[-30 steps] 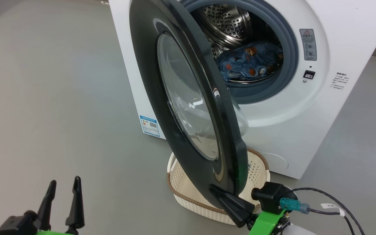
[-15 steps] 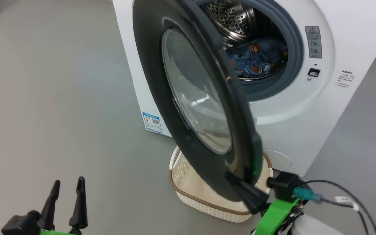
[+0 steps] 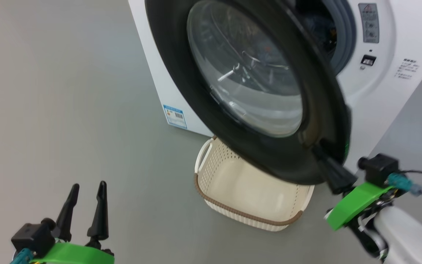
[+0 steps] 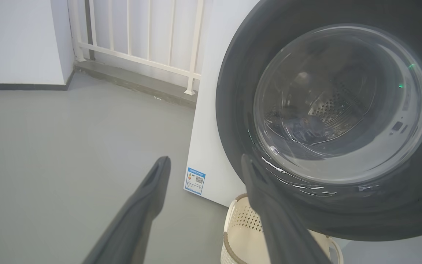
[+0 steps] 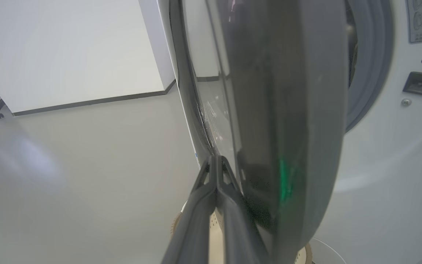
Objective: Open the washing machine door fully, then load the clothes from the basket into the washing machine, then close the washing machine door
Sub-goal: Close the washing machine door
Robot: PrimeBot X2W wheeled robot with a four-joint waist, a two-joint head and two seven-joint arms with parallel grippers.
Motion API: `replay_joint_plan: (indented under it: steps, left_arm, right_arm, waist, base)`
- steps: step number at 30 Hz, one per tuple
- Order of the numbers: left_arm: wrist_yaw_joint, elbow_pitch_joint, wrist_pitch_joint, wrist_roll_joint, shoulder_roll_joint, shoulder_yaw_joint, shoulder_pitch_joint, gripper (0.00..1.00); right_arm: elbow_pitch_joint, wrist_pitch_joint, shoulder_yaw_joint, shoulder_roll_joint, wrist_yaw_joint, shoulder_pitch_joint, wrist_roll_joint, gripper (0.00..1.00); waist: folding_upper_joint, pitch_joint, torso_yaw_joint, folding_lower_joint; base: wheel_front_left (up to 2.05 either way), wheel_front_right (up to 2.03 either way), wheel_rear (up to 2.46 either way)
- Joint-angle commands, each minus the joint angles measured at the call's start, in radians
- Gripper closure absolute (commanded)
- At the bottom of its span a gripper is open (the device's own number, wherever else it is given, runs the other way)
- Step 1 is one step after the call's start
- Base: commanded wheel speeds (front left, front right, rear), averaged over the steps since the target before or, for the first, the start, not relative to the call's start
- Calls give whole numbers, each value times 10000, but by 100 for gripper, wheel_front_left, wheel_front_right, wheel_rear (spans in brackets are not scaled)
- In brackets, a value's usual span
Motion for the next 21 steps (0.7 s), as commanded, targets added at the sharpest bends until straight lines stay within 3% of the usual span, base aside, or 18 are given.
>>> replay_joint_plan:
  steps: [1, 15, 21]
  left_arm:
    - [-35, -232, -107, -61, 283, 283, -453, 0]
    - [-35, -575, -107, -182, 160, 232, -1274, 0]
    - [-35, -779, -107, -171, 85, 490, -1476, 0]
  right_arm:
    - [-143, -51, -196, -244, -4, -295, -121, 100]
    - [129, -51, -1910, -786, -4, -2028, -568, 100]
    - [465, -51, -2143, -1042, -4, -2927, -841, 100]
  waist:
    - [0, 289, 97, 0]
    - [0, 2058, 188, 0]
    - [0, 2508, 121, 0]
  base:
    - [0, 0, 0]
    - [0, 0, 0]
    - [0, 0, 0]
